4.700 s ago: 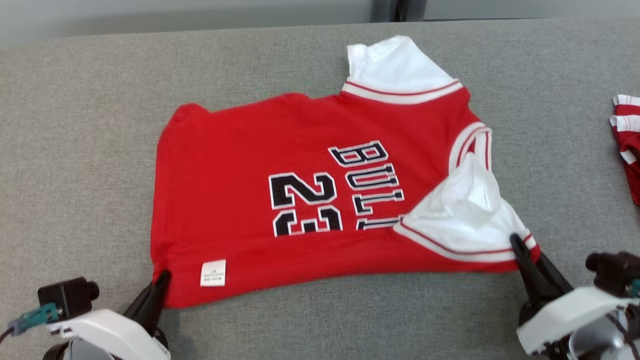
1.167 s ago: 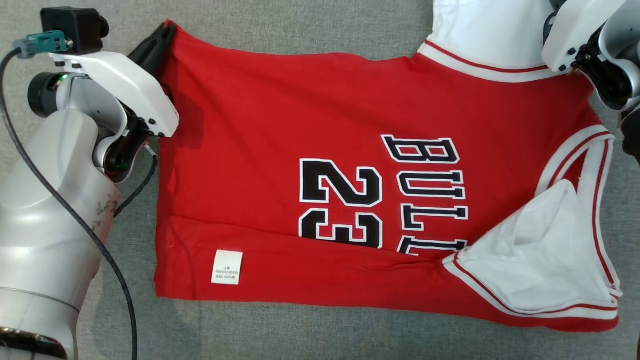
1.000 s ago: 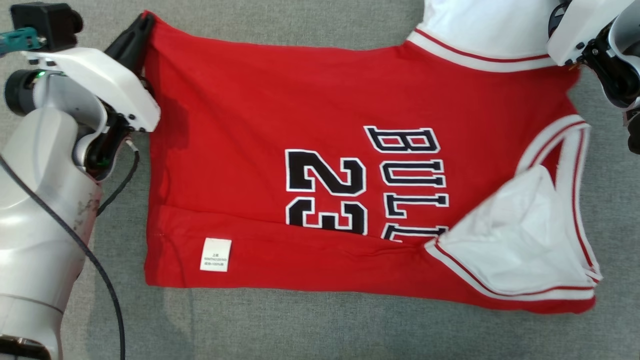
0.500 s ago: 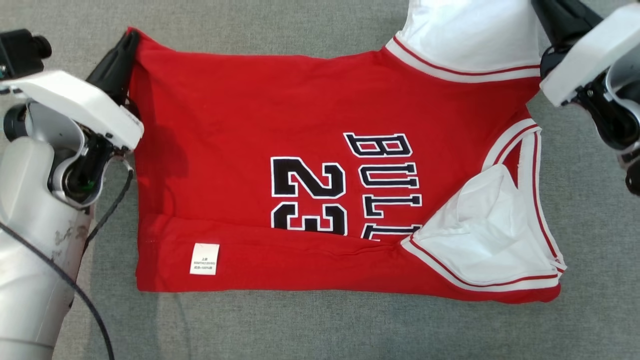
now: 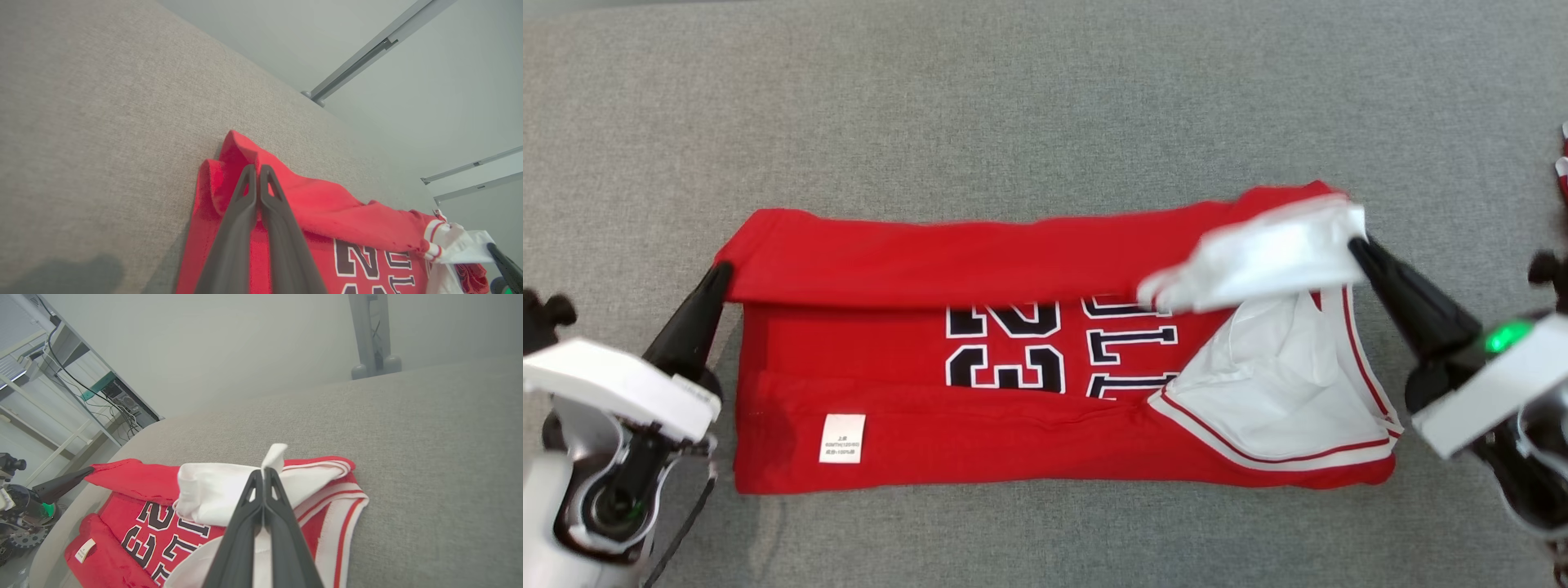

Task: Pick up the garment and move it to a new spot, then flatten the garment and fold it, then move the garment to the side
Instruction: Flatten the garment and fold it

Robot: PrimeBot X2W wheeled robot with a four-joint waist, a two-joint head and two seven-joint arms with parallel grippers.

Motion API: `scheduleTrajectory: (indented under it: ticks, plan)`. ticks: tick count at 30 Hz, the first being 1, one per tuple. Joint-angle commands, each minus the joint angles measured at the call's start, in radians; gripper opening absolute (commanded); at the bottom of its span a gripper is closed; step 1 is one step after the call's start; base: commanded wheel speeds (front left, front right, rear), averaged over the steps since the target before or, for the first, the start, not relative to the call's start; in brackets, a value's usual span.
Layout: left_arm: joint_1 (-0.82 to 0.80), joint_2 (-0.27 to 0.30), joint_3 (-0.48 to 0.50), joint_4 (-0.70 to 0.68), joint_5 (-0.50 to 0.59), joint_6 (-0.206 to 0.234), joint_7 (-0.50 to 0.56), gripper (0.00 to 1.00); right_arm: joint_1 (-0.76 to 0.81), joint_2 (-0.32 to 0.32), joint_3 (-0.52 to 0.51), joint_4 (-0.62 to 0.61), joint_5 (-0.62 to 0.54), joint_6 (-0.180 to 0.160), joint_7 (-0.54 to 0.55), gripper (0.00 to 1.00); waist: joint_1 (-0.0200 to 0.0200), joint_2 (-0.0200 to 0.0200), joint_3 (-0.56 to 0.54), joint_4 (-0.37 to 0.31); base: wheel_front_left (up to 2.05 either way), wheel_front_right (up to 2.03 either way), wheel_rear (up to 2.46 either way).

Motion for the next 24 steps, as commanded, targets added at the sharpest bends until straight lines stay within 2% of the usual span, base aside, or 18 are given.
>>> scheduleTrajectory:
  ticks: [1, 4, 6, 10, 11, 12, 13, 14, 15, 17, 24]
  plan:
    - [0.038, 0.015, 0.019, -0.025, -0.012, 0.018, -0.001, 0.0, 0.067, 0.003, -0.036, -0.03, -0.009, 0.0, -0.006, 0.0, 0.0, -0.0001, -0.006, -0.003, 0.0, 0.0, 0.0]
    - [0.097, 0.016, 0.029, -0.062, -0.037, 0.041, 0.011, 0.0, 0.191, 0.03, -0.108, -0.078, -0.019, 0.0, 0.005, 0.0, 0.0, -0.0001, -0.011, -0.006, 0.0, 0.0, 0.0]
    - [0.134, 0.016, 0.035, -0.069, -0.047, 0.062, 0.016, 0.0, 0.288, 0.074, -0.157, -0.119, -0.05, 0.0, 0.041, 0.0, 0.0, -0.0001, -0.014, -0.011, 0.0, 0.0, 0.0]
    - [0.174, 0.01, 0.028, -0.065, -0.061, 0.072, 0.028, 0.0, 0.349, 0.133, -0.216, -0.111, -0.168, 0.0, 0.087, 0.0, 0.0, -0.0001, -0.018, -0.024, 0.0, 0.0, 0.0]
    - [0.18, 0.01, 0.026, -0.065, -0.062, 0.074, 0.031, 0.0, 0.358, 0.16, -0.23, -0.112, -0.193, 0.0, 0.092, 0.4, 0.0, -0.0001, -0.019, -0.025, 0.0, 0.0, 0.0]
    - [0.185, 0.008, 0.026, -0.069, -0.063, 0.073, 0.027, 0.0, 0.364, 0.186, -0.244, -0.113, -0.216, 0.0, 0.097, 1.0, 0.0, -0.0001, -0.019, -0.027, 0.0, 0.0, 0.0]
    - [0.19, 0.005, 0.025, -0.071, -0.062, 0.073, 0.023, 0.28, 0.368, 0.202, -0.268, -0.112, -0.244, 0.0, 0.095, 1.0, 0.0, -0.0001, -0.02, -0.028, 0.0, 0.0, 0.0]
    - [0.196, 0.004, 0.023, -0.073, -0.058, 0.073, 0.02, 0.83, 0.37, 0.22, -0.29, -0.113, -0.272, 0.0, 0.092, 1.0, 0.0, -0.0001, -0.02, -0.029, 0.0, 0.0, 0.0]
    - [0.199, 0.004, 0.028, -0.078, -0.046, 0.074, 0.003, 1.0, 0.373, 0.246, -0.309, -0.118, -0.295, 0.0, 0.083, 1.0, 0.0, -0.0001, -0.021, -0.029, 0.0, 0.0, 0.0]
    - [0.204, -0.001, 0.039, -0.089, -0.016, 0.075, -0.048, 1.0, 0.377, 0.295, -0.361, -0.123, -0.348, 0.0, 0.059, 1.0, 0.0, -0.0001, -0.022, -0.029, 0.0, 0.0, 0.0]
    - [0.188, -0.034, 0.067, -0.168, 0.178, 0.143, -0.322, 1.0, 0.357, 0.437, -0.535, -0.169, -0.505, 0.0, -0.044, 1.0, 0.0, -0.0001, -0.041, -0.019, 0.0, 0.0, 0.0]
